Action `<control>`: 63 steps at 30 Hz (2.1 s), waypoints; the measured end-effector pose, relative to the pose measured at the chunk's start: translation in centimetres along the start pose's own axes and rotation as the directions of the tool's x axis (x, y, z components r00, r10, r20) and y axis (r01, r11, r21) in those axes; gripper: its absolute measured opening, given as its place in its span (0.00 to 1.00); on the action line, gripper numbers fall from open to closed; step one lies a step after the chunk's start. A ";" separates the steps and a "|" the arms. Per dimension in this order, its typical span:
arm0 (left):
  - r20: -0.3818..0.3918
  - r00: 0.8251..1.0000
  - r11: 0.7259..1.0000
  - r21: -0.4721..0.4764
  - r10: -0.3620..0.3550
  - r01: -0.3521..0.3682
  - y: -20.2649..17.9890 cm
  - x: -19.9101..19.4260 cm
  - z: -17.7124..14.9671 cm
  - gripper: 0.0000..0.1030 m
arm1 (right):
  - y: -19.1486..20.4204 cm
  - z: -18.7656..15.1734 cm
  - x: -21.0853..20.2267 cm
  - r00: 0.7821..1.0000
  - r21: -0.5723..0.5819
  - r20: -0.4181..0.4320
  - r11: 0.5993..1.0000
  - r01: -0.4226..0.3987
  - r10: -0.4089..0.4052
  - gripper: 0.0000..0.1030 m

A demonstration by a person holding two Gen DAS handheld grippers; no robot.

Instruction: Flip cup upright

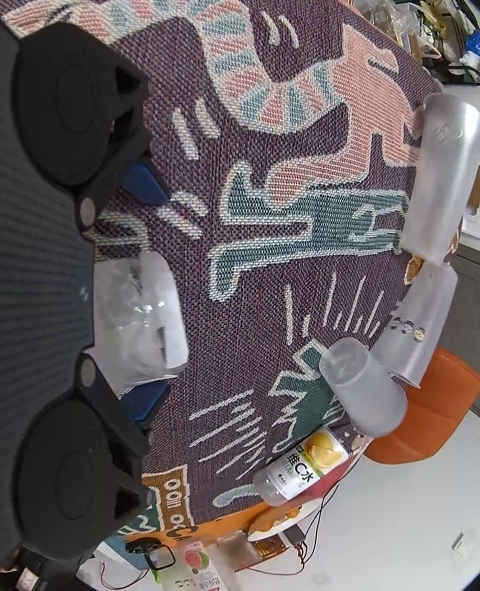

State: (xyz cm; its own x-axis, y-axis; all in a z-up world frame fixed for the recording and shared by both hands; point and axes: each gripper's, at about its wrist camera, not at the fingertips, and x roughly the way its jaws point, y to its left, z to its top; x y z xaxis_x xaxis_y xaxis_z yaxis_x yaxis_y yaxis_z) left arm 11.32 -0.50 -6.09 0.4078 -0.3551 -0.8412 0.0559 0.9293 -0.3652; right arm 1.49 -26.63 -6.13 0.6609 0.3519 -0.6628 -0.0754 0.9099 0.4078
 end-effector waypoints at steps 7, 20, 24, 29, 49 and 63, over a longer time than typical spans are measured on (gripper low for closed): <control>-0.001 0.999 0.997 0.068 0.038 -0.038 -1.5 0.3 -0.1 0.75 | -0.7 0.1 0.4 1.000 0.010 -0.002 1.000 0.006 -0.006 0.93; 0.125 0.992 0.993 0.120 0.005 -0.020 -2.9 -2.7 -0.6 0.67 | -0.1 0.0 0.4 1.000 -0.004 -0.008 1.000 -0.012 0.012 0.93; 0.206 0.978 0.986 0.151 0.040 -0.073 -3.8 -3.9 -1.1 0.67 | 0.2 -0.1 0.2 1.000 -0.012 -0.009 1.000 -0.020 0.020 0.93; 0.300 0.950 0.967 0.201 0.092 -0.157 -5.0 -4.9 -2.1 0.67 | 0.5 -0.4 0.1 1.000 -0.021 -0.009 0.999 -0.027 0.027 0.93; 0.582 0.799 0.883 0.285 0.150 -0.373 -7.9 -3.5 -5.9 0.67 | 0.1 -1.3 -1.3 1.000 -0.021 -0.006 1.000 -0.008 0.008 0.93; 0.471 0.872 0.904 0.303 0.132 -0.300 -8.1 -4.0 -7.8 0.76 | 0.3 -2.7 -2.6 0.999 -0.028 -0.002 0.999 -0.044 0.044 0.94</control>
State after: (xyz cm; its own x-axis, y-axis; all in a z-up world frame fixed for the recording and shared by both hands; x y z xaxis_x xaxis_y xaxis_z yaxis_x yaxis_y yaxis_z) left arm 2.10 -7.43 -2.91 0.7921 -0.1395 -0.5943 0.2045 0.9779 0.0430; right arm -2.28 -26.67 -5.92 0.6552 0.3921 -0.6457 -0.1252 0.8993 0.4191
